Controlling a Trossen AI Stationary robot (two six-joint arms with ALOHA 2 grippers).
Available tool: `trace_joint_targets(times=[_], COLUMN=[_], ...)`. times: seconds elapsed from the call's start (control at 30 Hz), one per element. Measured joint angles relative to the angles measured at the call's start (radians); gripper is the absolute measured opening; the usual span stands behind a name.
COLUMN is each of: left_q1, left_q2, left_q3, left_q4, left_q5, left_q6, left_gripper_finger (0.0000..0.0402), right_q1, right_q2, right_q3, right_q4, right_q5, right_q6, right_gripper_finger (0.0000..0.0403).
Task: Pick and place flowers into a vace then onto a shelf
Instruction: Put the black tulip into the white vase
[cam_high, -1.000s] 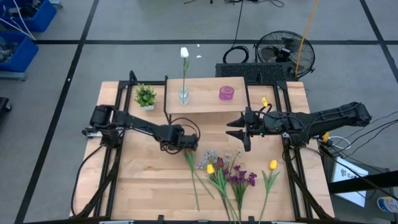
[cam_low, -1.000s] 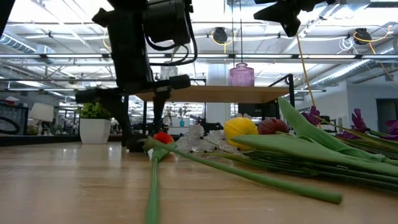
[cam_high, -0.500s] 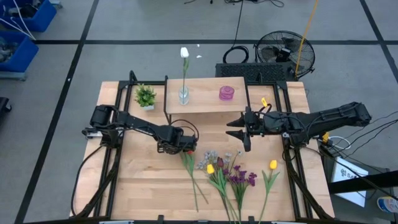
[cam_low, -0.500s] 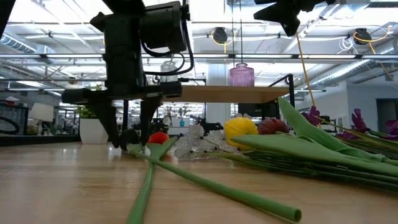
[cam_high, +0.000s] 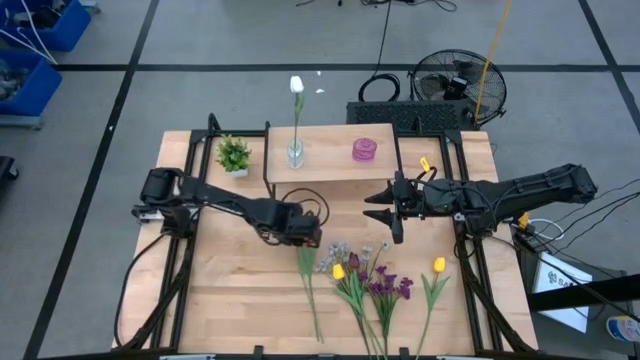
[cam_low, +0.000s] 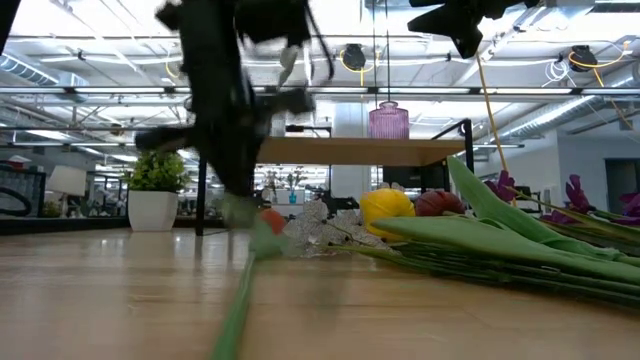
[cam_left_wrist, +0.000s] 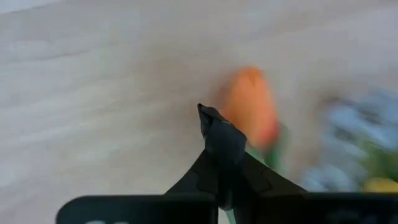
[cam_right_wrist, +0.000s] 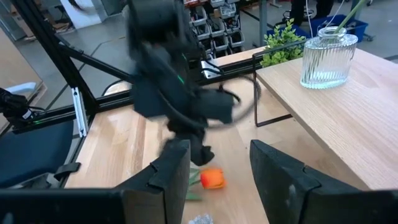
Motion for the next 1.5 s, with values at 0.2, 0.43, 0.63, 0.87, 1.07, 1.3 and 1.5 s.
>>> trace_joint_targets(times=[0.2,0.43,0.63,0.87,1.07,1.3,1.5], left_q1=[-0.064,-0.129,-0.142,-0.096,-0.008,0.138,0.194], left_q2=[-0.107,-0.238,-0.27,-0.27,-0.268,-0.262,-0.258], left_q3=[0.165,0.418,0.616,0.743,0.748,0.731,0.693], left_q4=[-0.102,-0.277,-0.192,0.224,0.44,0.438,0.439], left_q5=[-0.189,-0.716,-1.245,-1.404,-1.362,-1.196,-1.109], left_q6=[0.064,0.305,1.026,1.767,2.084,2.031,1.986], left_gripper_finger=[0.0011,0.001,0.0013,0.001,0.0015,0.001,0.0022], right_q1=[0.0,0.0,0.0,0.0,0.0,0.0,0.0], right_q2=[0.0,0.0,0.0,0.0,0.0,0.0,0.0], right_q3=[0.0,0.0,0.001,0.001,0.001,0.001,0.001], right_q4=[0.001,0.0,0.0,0.0,0.0,0.0,0.001], right_q5=[0.0,-0.001,-0.001,-0.002,-0.001,-0.001,-0.001], right_q6=[0.0,0.0,0.0,-0.004,-0.026,-0.027,-0.027], right_gripper_finger=[0.016,0.016,0.016,0.016,0.016,0.016,0.016])
